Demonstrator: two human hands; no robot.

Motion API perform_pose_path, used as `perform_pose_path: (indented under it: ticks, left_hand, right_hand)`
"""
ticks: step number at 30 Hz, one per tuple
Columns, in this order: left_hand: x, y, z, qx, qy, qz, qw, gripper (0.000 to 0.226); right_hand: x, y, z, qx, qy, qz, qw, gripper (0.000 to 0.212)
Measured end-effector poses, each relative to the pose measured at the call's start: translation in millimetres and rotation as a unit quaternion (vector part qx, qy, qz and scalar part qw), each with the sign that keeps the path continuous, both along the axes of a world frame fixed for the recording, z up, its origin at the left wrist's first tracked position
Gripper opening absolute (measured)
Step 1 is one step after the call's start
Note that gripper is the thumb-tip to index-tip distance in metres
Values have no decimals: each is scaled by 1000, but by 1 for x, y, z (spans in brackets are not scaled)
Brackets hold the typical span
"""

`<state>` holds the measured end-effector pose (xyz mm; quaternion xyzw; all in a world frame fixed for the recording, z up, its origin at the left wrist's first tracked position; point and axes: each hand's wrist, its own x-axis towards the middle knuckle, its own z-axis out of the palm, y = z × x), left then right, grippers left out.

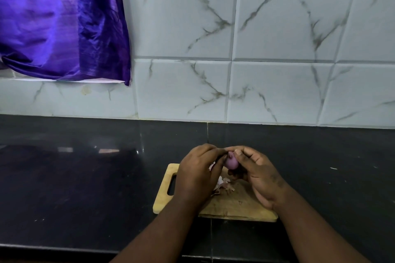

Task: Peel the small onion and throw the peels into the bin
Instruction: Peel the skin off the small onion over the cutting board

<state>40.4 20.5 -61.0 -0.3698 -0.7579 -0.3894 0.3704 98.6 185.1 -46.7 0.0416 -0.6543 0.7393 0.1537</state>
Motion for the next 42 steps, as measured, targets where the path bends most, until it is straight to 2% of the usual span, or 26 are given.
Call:
perform_pose_path:
  ticks: [9,15,24,31,36,42]
  left_hand:
    - [1,0,-1,-40,6,10,999,23]
    - [6,4,3,13,-67,2,998,7]
    - [6,2,5,59,-153,-37,986,2]
    - [2,3,4,81,-207,-51,974,8]
    - [-10,0,1,191,-279,-61,939,14]
    - [-8,0,1,131,-272,-35,953,28]
  right_hand:
    - [0,1,-2,2,-14,13,1000,26]
    - [1,0,-2,-7,5,25,1000,29]
    - [2,-1,-3,0,19,32,999,30]
    - [1,1,-2,17,29,42,999,35]
    - [0,2,-4,8,45,45,998,39]
    - [-1,4,-4,12,48,1,999,34]
